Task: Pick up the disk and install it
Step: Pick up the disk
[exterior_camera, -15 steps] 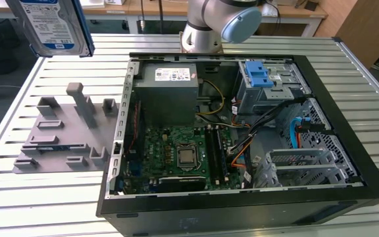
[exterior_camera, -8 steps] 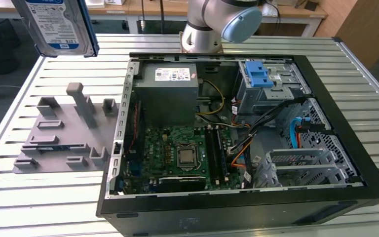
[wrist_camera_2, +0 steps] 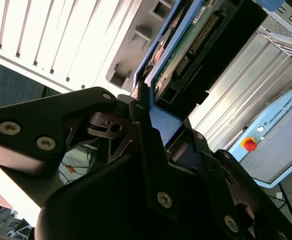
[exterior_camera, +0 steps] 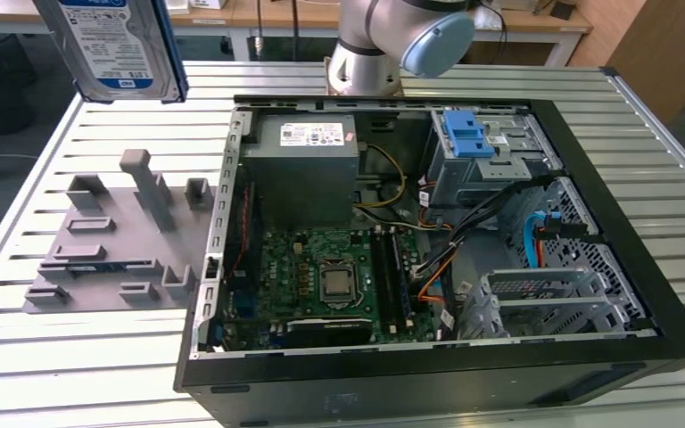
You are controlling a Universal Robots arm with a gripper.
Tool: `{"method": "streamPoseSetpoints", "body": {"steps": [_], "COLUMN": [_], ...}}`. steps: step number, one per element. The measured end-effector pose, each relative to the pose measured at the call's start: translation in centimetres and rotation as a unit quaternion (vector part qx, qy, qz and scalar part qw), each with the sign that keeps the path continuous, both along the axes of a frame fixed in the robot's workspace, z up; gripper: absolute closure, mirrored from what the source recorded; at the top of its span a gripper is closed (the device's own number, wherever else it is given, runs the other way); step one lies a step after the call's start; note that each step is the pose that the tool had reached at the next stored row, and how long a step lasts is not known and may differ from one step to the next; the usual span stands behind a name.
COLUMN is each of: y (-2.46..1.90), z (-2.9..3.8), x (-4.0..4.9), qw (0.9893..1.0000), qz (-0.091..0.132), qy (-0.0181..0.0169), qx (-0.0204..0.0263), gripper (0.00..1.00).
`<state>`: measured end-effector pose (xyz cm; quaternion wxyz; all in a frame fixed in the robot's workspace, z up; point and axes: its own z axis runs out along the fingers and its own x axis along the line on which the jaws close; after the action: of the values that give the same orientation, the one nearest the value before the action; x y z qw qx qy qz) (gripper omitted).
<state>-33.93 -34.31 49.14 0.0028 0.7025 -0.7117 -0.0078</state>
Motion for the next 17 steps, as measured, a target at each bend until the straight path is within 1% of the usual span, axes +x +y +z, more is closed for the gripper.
{"method": "streamPoseSetpoints", "body": {"steps": [6,12,14,17], "y": [-0.01,-0.08,-0.21,-0.53], "z": [0.00,0.00,0.00,0.00], "x": [0.89,2.25,2.71,3.18], "qw": [1.0000,1.0000,1.0000,1.0000], "qz": [0.000,0.000,0.000,0.000], "qy": [0.0000,0.0000,0.0001,0.0000], "qx": [0.0003,0.0003,0.0003,0.0004], "gripper": [0.64,0.64,0.64,0.64]}}
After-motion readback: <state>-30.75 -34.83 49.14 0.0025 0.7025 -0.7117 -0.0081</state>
